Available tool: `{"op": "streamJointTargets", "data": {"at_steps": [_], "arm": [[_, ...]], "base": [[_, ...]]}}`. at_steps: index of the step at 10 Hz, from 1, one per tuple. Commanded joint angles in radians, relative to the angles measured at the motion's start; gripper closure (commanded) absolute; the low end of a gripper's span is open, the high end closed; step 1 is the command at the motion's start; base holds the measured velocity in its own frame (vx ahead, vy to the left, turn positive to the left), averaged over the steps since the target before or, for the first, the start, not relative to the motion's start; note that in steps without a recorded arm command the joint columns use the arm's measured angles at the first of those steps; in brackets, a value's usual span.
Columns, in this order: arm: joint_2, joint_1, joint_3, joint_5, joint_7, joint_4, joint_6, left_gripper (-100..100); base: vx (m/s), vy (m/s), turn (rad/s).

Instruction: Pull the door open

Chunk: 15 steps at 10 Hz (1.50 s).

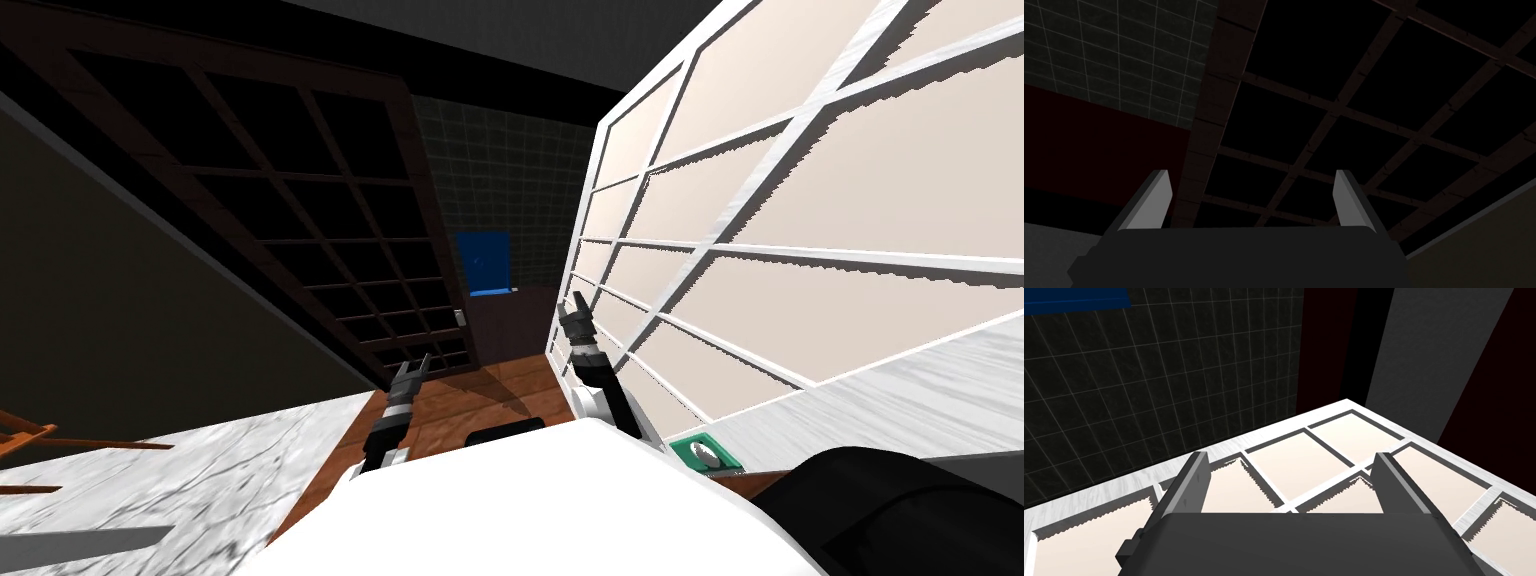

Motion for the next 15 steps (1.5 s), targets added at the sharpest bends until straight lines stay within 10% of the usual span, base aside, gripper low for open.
{"op": "streamJointTargets", "data": {"at_steps": [1,15], "arm": [[-0.003,-0.005,0.011,-0.006,-0.037,0.035,-0.011,-100],[-0.029,-0.079,0.097,-0.055,-0.300,0.324,-0.080,-100]], "base": [[0.100,-0.020,-0.062],[0.105,-0.001,-0.051]]}}
